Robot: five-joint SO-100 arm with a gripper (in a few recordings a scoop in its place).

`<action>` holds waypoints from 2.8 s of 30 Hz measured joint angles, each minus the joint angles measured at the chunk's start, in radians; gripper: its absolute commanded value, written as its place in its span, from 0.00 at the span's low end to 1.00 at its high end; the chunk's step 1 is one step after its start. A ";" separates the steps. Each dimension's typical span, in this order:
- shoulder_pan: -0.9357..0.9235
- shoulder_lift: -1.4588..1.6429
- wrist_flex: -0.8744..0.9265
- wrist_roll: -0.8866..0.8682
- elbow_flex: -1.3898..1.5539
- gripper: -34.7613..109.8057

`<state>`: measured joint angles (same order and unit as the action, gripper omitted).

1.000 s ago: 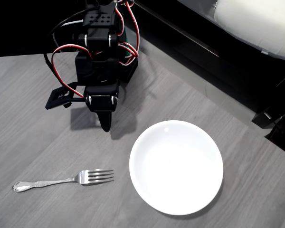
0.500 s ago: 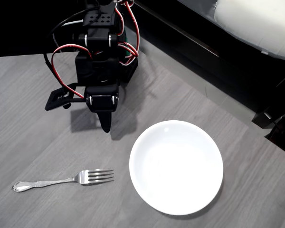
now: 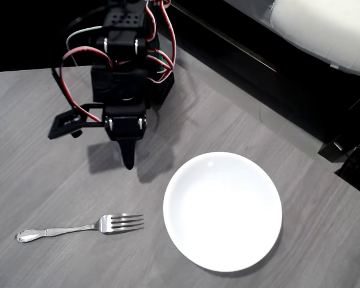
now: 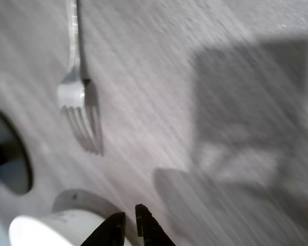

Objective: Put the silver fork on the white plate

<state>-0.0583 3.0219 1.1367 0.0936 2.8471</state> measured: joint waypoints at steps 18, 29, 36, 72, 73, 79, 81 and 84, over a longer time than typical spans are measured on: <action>-0.114 -1.388 0.137 0.255 -1.051 0.39; -0.132 -1.520 0.067 0.287 -1.049 0.41; -0.132 -1.601 0.018 0.299 -1.063 0.41; -0.075 -1.738 0.023 0.299 -1.169 0.42; -0.078 -1.730 0.029 0.299 -1.169 0.43; -0.109 -1.566 0.035 0.299 -1.169 0.42; -0.109 -1.508 0.061 0.299 -1.169 0.42; -0.132 -1.425 0.098 0.299 -1.169 0.42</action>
<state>-0.1902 1.5969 1.2349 0.3927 1.6782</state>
